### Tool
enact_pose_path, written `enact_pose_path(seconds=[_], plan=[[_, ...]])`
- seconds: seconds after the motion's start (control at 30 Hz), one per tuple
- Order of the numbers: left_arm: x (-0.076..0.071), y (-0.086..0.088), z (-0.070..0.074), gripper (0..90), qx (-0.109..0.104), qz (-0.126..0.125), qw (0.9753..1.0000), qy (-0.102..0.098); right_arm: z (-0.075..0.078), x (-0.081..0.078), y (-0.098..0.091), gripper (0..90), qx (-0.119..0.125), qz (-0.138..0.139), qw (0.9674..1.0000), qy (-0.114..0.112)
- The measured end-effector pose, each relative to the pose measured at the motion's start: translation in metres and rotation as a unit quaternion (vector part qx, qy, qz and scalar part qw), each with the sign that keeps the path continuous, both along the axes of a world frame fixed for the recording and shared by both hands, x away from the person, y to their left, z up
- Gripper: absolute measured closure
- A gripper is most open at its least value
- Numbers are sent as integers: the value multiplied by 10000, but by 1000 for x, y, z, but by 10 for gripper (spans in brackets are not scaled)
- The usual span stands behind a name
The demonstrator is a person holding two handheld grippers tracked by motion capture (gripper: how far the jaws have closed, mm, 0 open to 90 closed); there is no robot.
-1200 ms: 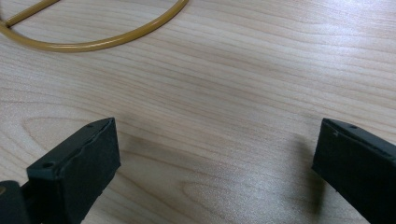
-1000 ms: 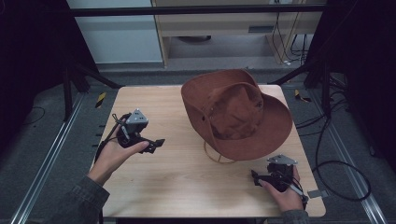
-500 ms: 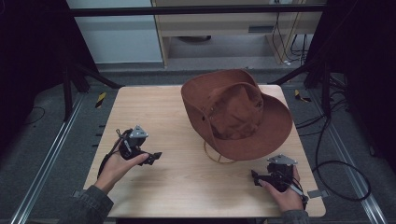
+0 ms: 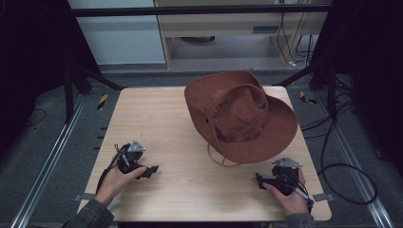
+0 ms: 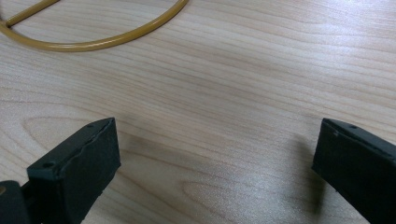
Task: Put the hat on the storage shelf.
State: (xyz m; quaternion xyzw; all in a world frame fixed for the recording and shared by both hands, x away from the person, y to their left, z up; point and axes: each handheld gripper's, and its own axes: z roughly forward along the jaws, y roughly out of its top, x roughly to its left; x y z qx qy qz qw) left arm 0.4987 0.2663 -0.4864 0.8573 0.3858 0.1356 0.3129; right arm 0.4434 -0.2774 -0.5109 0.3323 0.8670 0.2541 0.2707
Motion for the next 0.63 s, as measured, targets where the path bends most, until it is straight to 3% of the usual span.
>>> enact_pose_path(seconds=[0.17, 0.3, 0.47, 0.63], plan=[[-2, 7, -10, 52, -25, 88, 10000, 38, 0, 0, 0, 7, 0, -1, 10000, -1], [-3, 9, -13, 48, -110, 128, 9998, -43, 0, 0, 0, 7, -5, 1, 10000, 1], [-9, 11, -21, 29, -194, 108, 9988, -439, 0, 0, 0, 7, -7, -1, 10000, 0], [-10, 12, -22, 23, -211, 105, 9985, -484, 0, 0, 0, 7, -10, -4, 10000, 1]])
